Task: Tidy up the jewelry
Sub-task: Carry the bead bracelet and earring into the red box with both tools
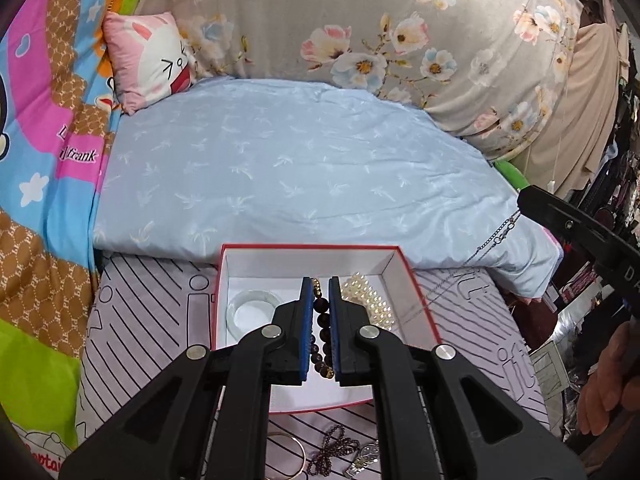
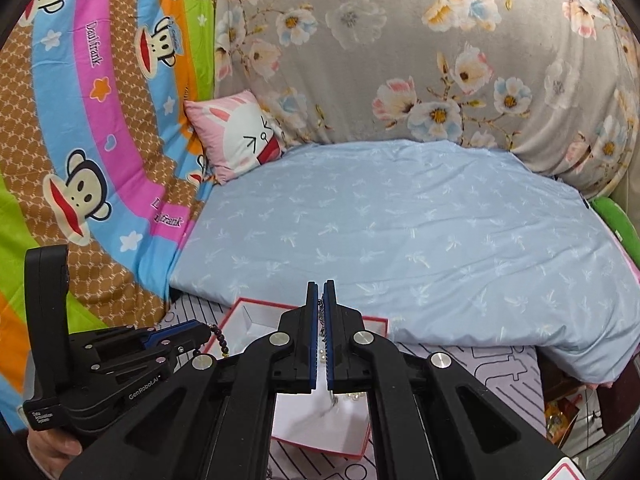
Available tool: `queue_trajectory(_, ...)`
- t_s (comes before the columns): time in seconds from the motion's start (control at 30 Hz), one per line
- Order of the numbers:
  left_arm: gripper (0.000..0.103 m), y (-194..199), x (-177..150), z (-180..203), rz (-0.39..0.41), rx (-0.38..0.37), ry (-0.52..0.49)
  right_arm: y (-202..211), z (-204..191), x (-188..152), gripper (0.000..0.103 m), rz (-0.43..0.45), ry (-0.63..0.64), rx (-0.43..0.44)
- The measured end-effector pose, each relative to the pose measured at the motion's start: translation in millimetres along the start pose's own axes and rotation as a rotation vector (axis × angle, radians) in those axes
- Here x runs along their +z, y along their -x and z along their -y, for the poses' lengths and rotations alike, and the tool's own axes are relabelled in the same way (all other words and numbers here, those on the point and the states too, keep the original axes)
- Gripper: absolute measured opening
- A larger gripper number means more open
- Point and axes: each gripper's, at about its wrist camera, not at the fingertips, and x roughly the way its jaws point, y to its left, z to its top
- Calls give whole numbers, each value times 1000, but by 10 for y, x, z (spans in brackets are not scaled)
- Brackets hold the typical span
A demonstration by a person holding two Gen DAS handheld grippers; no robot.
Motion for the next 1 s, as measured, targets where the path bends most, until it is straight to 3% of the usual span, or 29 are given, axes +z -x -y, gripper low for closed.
queue_trajectory(0.37,7,-511,-262,-223,-107,44,34,-408,114,-318,2,-90,-30,-9)
queue_trajectory(0.73,9,-673,-379,-374,-129,98,49,-740,133,-577,2,-163,-42,-14)
queue_trajectory(0.87,24,-681,-428,-399,-117,148,40,-865,118,-671,2,-192,-45,-10)
queue_trajectory(1.0,25,-678,-472,-403,-107,193,16,-985,72,-767,3,-218,-39,-9)
